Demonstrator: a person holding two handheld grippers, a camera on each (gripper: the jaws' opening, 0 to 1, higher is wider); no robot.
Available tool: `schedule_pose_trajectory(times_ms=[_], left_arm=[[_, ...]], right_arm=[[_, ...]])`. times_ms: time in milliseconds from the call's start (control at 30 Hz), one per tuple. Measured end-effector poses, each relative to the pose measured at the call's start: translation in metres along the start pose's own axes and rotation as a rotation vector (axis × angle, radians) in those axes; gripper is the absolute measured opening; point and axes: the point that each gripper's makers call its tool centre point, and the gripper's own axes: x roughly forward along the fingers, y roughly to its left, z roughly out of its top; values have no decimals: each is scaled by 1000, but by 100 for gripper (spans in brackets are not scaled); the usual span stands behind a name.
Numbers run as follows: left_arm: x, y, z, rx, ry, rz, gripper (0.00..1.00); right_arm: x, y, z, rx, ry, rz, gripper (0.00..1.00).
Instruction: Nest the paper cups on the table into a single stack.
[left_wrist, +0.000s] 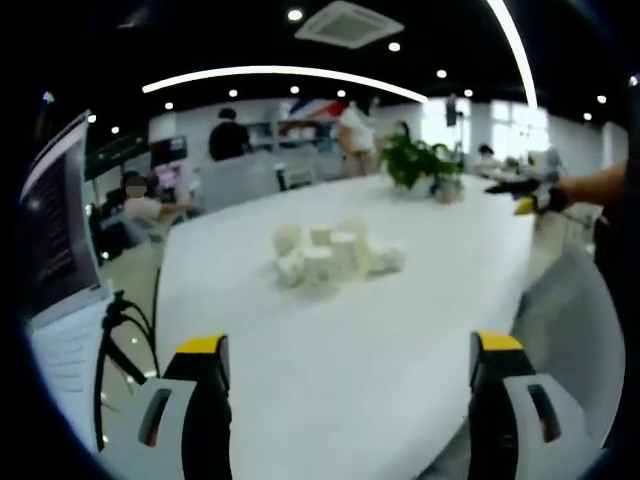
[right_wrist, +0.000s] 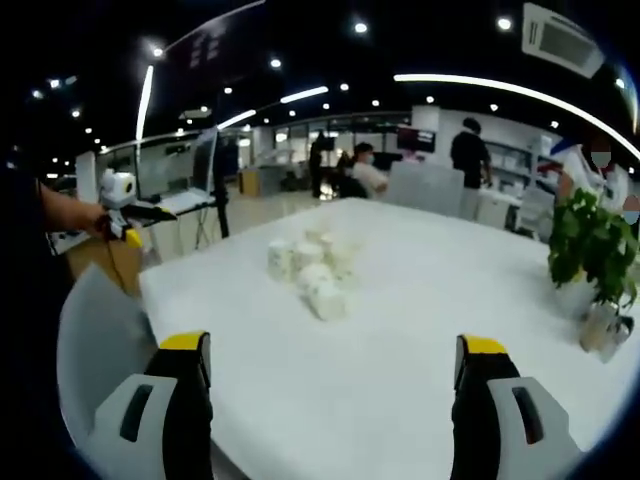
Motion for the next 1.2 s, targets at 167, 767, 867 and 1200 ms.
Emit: schedule_pose_trajectory(times_ms=[167, 767, 867, 1200], left_arm=[[5, 3, 0, -4, 2, -6, 99], [2, -1, 15, 55, 6, -18, 99], [2, 0, 15, 51, 12, -17, 99], [6, -6, 22, 55, 12, -31, 99]], right_arm=[[1, -1, -6, -3, 24, -8, 100], [28, -5, 29, -44, 30, 35, 100], [35, -6, 30, -52, 101, 63, 100], [50, -6, 50, -76, 196, 138, 99]])
